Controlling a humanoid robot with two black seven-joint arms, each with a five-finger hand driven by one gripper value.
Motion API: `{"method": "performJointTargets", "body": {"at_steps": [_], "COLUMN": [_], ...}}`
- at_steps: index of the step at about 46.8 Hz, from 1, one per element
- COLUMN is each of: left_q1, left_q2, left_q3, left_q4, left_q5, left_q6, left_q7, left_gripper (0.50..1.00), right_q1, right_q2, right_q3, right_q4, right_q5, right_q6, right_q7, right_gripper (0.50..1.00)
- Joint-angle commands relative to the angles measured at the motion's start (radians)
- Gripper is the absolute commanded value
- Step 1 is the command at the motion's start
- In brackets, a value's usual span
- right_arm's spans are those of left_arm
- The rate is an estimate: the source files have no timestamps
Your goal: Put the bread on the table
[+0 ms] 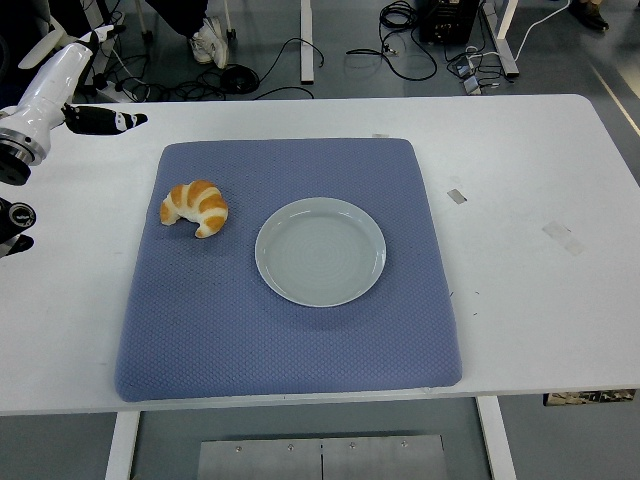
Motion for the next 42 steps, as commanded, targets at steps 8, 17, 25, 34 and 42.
{"method": "performJointTargets", "body": {"at_steps": [8, 17, 25, 34, 42], "left_q1": [0.008, 0.002, 0.002, 0.008, 0.008], "left_q2": [0.000, 0.002, 0.002, 0.023, 0.032], "left_q3": [-0.043, -0.043, -0.079, -0.135, -0.147], "left_q4": [0.046, 0.074, 0.092, 0.092, 0.117], "left_q5": [-0.170, -0.308, -0.340, -0.400, -0.426], "left_q6": [-0.005, -0.006, -0.015, -0.051, -0.068], "left_q7": [-0.030, -0.033, -0.033, -0.032, -0.032], "left_gripper": [0.946, 0.946, 0.946, 0.946, 0.946], "right_q1": [0.000, 0.000, 0.000, 0.001, 0.005], "right_q2": [0.000, 0.000, 0.000, 0.000, 0.000], "right_q3": [0.000, 0.000, 0.000, 0.000, 0.000], "right_q4": [0.000, 0.000, 0.000, 0.011, 0.002], "right_q5": [0.000, 0.000, 0.000, 0.000, 0.000], "right_q6": [0.000, 0.000, 0.000, 0.002, 0.002], "right_q7": [0.000, 0.000, 0.000, 0.000, 0.000], "right_gripper": [1.000, 1.000, 1.000, 1.000, 1.000]}}
